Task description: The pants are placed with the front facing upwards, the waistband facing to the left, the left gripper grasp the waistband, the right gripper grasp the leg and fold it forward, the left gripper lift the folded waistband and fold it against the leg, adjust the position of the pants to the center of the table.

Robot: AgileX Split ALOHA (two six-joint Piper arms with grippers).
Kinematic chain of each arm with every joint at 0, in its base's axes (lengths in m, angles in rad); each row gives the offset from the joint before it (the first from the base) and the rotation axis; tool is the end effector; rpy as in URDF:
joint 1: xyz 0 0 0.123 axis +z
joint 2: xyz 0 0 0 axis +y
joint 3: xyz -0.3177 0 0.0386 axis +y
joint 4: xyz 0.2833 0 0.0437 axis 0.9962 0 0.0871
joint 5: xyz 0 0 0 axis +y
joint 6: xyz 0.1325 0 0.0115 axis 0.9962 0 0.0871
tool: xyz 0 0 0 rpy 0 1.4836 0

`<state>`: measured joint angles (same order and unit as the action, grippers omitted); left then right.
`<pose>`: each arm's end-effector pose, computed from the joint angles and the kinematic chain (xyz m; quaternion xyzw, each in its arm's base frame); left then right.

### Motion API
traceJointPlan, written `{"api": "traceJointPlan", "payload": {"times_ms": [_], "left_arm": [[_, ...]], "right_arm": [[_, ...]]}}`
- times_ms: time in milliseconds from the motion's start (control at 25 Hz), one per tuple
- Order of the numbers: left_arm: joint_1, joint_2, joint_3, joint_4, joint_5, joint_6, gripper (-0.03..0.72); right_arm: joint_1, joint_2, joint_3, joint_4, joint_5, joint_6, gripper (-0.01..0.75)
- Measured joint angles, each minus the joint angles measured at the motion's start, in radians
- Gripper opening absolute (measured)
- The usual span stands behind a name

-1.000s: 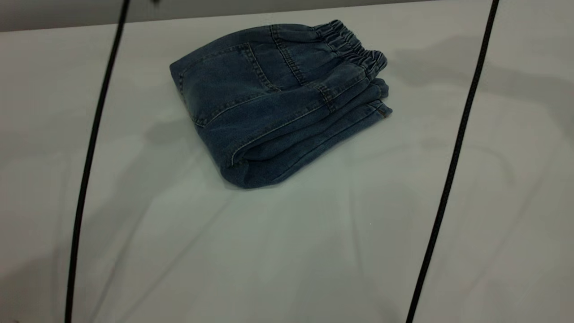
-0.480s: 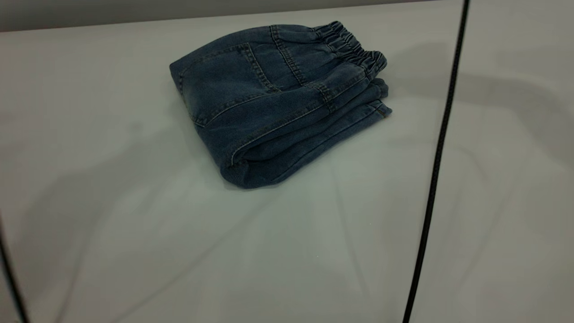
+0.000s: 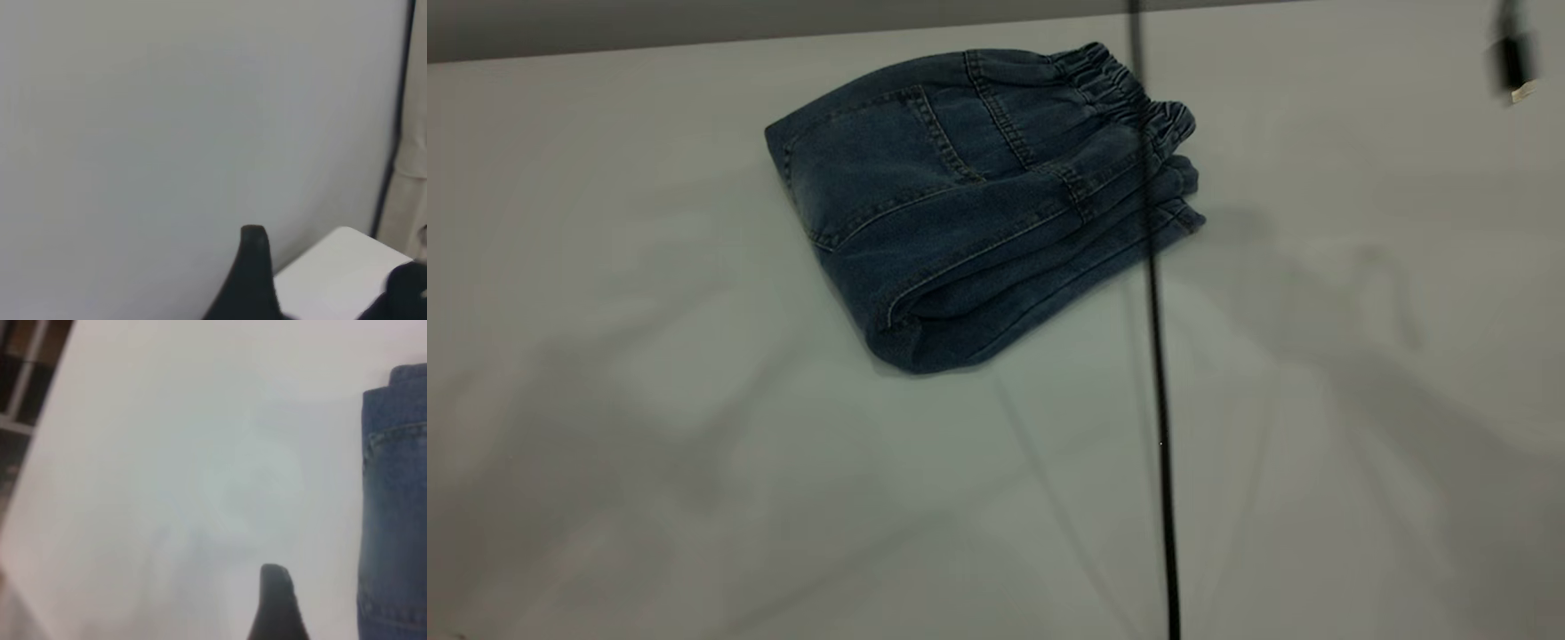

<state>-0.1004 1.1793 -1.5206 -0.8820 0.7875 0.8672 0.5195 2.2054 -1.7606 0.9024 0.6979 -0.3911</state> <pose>0.2683 -0.1002 0.5518 0.2791 0.6931 -0.1970 0.6348 0.4622 0.3417 0.1882 -0.1566 0.8922 0.3701 0.2060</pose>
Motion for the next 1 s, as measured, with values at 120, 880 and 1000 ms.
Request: {"api": "traceJointPlan", "payload": {"times_ms": [120,880,1000], "left_arm": [[-0.001,0.019,0.002,0.0,0.057,-0.018,0.59],[-0.001,0.026,0.002,-0.015,0.047,-0.018,0.584],[-0.001,0.026,0.002,-0.015,0.048,-0.018,0.584]], "right_arm": [[0.07,0.072,-0.083,-0.186,-0.042,0.157,0.425],[0.119,0.287,-0.314,-0.962,0.201,0.461,0.425],[0.119,0.32,-0.314,-0.962,0.211,0.398,0.425]]}}
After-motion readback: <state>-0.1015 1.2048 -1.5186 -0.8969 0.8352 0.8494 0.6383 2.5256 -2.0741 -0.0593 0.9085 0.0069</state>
